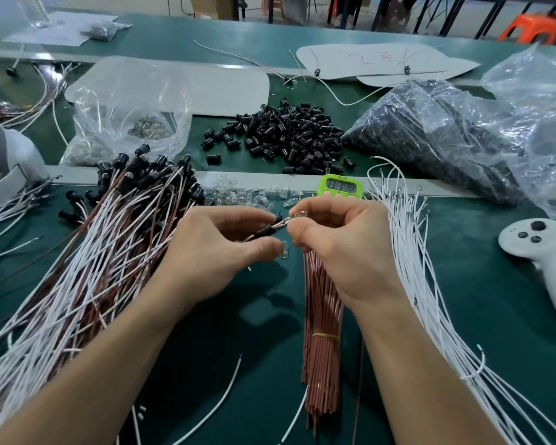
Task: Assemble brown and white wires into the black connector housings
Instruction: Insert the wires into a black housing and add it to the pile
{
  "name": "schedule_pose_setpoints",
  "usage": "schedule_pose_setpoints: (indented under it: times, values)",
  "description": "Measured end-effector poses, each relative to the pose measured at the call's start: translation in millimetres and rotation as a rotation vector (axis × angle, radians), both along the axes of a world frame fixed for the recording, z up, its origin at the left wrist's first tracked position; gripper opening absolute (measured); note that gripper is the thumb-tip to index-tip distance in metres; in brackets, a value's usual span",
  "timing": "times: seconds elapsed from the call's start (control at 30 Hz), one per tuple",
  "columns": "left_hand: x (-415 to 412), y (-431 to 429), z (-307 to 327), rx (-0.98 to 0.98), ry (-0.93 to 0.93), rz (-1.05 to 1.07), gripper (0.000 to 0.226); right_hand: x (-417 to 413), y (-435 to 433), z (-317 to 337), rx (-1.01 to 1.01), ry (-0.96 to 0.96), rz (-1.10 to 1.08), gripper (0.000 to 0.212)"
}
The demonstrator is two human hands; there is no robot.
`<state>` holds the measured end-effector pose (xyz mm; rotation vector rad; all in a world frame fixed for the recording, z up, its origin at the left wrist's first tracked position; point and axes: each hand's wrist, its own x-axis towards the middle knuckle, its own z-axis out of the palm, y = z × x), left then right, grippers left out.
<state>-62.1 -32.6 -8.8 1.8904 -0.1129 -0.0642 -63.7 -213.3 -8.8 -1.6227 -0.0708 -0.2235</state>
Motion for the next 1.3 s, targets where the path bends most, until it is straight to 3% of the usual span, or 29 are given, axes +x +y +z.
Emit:
schedule_pose_setpoints:
  times: [0.13,0.53,0.83,1.1,1.3]
  values:
    - [1.9,3.6,1.5,-0.143,0.12,-0.009,0.02,1.0,-2.7,0.5,0.03,-0.006,0.012,0.014]
    - [1.5,0.5,0.2,-0.314,0.175,-0.097,0.019,1.6,-9.0,0.1,-0.071,-0.067,0.162,0.013]
    - [1.1,-0.6,-3.8,-0.332,0.149,-0.127,0.009,0.6,-7.4,0.5,-0.117,-0.098,0.177,0.013]
    - [3.5,0.7,-3.7,-0.319,0.244,-0.195,0.027,2.9,-11.3,-0.3,-0.093,-0.112,0.148,0.016]
    - [4.6,1.7,-4.7,-0.221,0.23,-0.213,0.021,4.3,-13.3,-2.1,-0.077,-0.088,0.161,0.015]
